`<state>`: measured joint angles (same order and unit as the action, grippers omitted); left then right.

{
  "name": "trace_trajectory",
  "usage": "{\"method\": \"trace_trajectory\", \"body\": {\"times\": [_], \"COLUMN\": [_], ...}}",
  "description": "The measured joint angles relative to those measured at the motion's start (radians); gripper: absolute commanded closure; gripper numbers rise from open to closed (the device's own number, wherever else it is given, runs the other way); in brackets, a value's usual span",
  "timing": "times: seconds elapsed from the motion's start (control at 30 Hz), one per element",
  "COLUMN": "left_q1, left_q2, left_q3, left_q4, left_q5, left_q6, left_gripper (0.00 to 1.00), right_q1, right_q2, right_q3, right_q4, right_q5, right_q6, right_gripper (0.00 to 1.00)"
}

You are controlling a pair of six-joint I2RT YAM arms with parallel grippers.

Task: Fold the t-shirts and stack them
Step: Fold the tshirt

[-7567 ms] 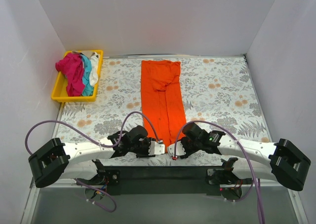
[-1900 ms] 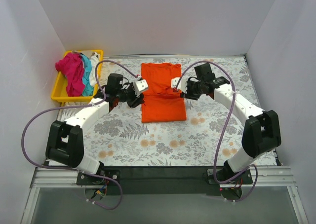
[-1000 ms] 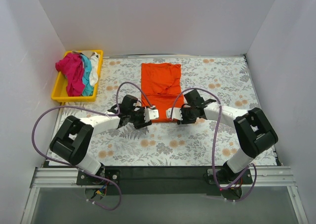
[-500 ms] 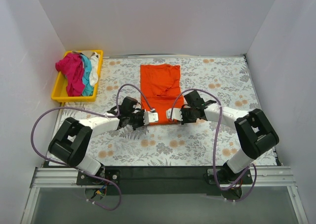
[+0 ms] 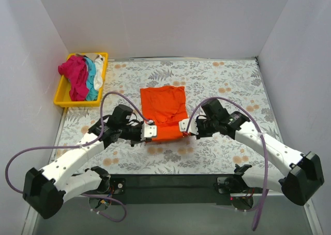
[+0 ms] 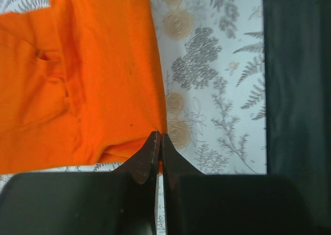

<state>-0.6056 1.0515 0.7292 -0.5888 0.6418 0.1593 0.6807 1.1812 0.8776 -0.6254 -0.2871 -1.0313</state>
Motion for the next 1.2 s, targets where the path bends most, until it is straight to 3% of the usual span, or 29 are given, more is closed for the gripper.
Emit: {"method": "trace_trajectory", "body": {"times": [0.23, 0.5, 0.73, 0.97, 1.2], "left_q1": [-0.008, -0.011, 0.063, 0.228, 0.298], "left_q2": [-0.215, -0.229, -0.185, -0.062, 0.065], "left_q3": [0.096, 0.174, 0.174, 0.213, 0.254], "left_q4": [-0.2, -0.229, -0.183, -0.147, -0.095], "left_q5": [0.083, 0.052, 0.023, 0.086, 0.126], "left_q6": [-0.032, -0.154, -0.163, -0.141, -0.11], "left_gripper": [1.0, 1.0, 1.0, 1.0, 1.0], "right_q1": [0.074, 0.08, 0.049, 0.001, -0.066], "right_q2": [-0.141, -0.092, 0.001, 0.086, 0.206], "right_q3": [0.092, 0.261, 0.282, 0.346, 0.431], "right_q4": [-0.193, -0.254, -0.248, -0.224, -0.202], "right_q5": [-0.015, 0.016, 0.03, 0.018, -0.014], "right_q6": [0.072, 0.097, 0.078, 0.039, -0.001], "right_gripper": [0.99, 0.99, 0.99, 0.99, 0.99]}}
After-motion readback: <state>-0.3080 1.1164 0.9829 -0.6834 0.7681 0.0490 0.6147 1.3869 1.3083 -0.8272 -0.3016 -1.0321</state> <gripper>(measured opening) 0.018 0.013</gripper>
